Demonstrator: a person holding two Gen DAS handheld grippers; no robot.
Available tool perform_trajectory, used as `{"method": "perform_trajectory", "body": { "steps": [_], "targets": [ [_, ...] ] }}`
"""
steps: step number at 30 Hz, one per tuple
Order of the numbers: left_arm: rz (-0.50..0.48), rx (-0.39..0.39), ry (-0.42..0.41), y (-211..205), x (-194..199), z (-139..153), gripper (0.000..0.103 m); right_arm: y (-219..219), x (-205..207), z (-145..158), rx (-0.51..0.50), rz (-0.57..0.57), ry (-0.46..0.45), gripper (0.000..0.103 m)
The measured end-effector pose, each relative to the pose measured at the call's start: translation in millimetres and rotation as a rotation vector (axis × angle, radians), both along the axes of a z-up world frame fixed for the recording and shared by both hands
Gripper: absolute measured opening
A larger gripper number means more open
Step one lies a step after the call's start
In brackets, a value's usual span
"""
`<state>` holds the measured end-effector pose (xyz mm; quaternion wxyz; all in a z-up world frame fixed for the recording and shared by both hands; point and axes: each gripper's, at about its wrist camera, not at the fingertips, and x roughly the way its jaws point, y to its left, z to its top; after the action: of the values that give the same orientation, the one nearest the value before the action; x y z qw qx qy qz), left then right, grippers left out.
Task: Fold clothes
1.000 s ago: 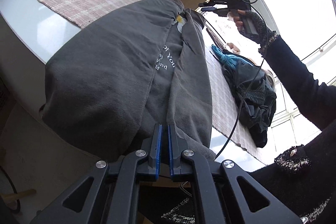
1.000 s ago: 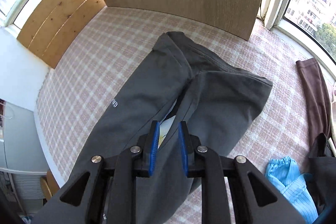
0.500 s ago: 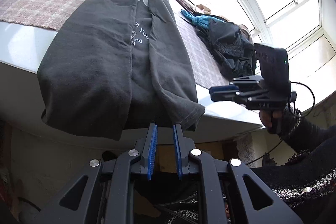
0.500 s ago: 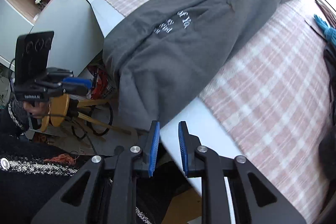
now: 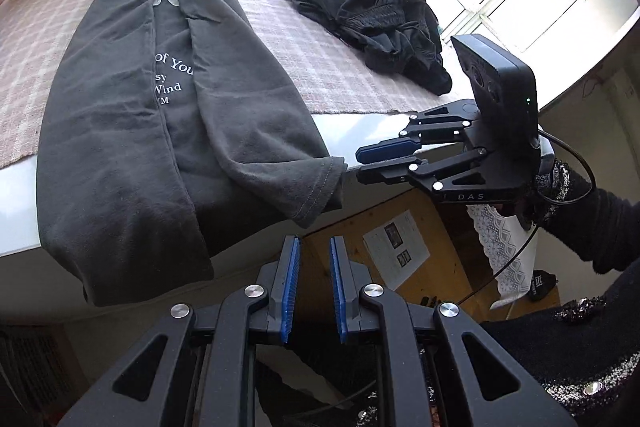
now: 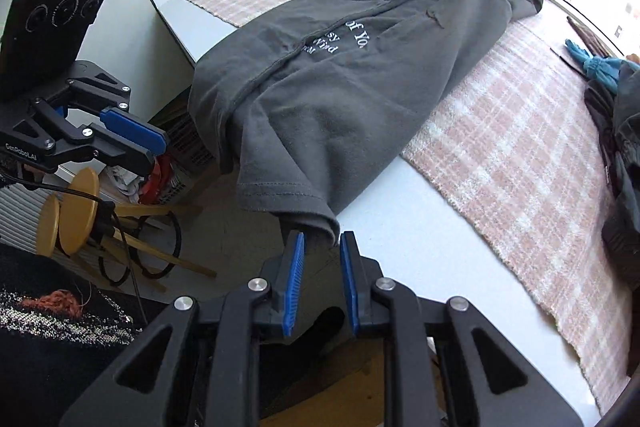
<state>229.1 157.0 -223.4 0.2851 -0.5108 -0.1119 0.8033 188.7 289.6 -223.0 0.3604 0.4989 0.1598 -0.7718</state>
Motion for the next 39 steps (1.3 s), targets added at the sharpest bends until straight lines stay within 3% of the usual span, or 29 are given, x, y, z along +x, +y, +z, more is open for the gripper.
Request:
{"method": "perform_trajectory", "body": {
  "steps": [9, 11, 13, 16, 21, 24, 27, 29, 34, 38, 39],
  "targets": [
    [0.033, -0.032, -0.007, -10.9, 3.8, 8.2, 0.014, -25.7, -6.7, -16.8, 0.076, 0.191, -0.009, 0.025],
    [0.059, -0.037, -0.009, -17.7, 4.2, 8.8, 0.014, -26.8, -8.1, -18.2, 0.054, 0.206, -0.033, 0.024],
    [0.089, -0.048, -0.011, -26.4, 3.8, 8.6, 0.014, -26.2, -8.6, -18.7, 0.049, 0.177, -0.059, 0.009],
    [0.128, -0.071, -0.007, -40.4, 4.2, 8.6, 0.014, -23.6, -8.4, -17.5, 0.025, 0.116, -0.119, 0.007],
    [0.113, -0.055, 0.002, -64.0, 8.5, 4.8, 0.014, -34.5, 20.5, 7.4, -0.064, -0.063, -0.119, 0.005],
    [0.052, -0.038, 0.002, -71.0, 5.5, 0.8, 0.014, -45.5, 49.5, 16.0, -0.152, -0.148, -0.183, 0.009],
    [-0.042, -0.046, 0.006, -69.0, -1.5, -1.6, 0.014, -29.4, 77.9, -6.0, -0.188, -0.279, -0.251, 0.011],
    [-0.089, -0.059, 0.01, -64.1, -6.8, -1.5, 0.014, -12.3, 88.0, -21.6, -0.144, -0.427, -0.236, 0.011],
    [-0.173, -0.059, 0.003, -52.1, -12.4, 1.4, 0.014, 17.8, 79.5, -41.4, -0.216, -0.599, -0.152, 0.011],
    [-0.27, -0.093, 0.02, -27.6, -15.7, 7.7, 0.014, 41.9, 67.5, -52.4, -0.465, -0.821, -0.273, 0.011],
    [-0.297, -0.099, 0.03, -21.1, -16.9, 10.1, 0.014, 39.8, 67.3, -50.2, -0.48, -0.85, -0.271, 0.011]
  ]
}}
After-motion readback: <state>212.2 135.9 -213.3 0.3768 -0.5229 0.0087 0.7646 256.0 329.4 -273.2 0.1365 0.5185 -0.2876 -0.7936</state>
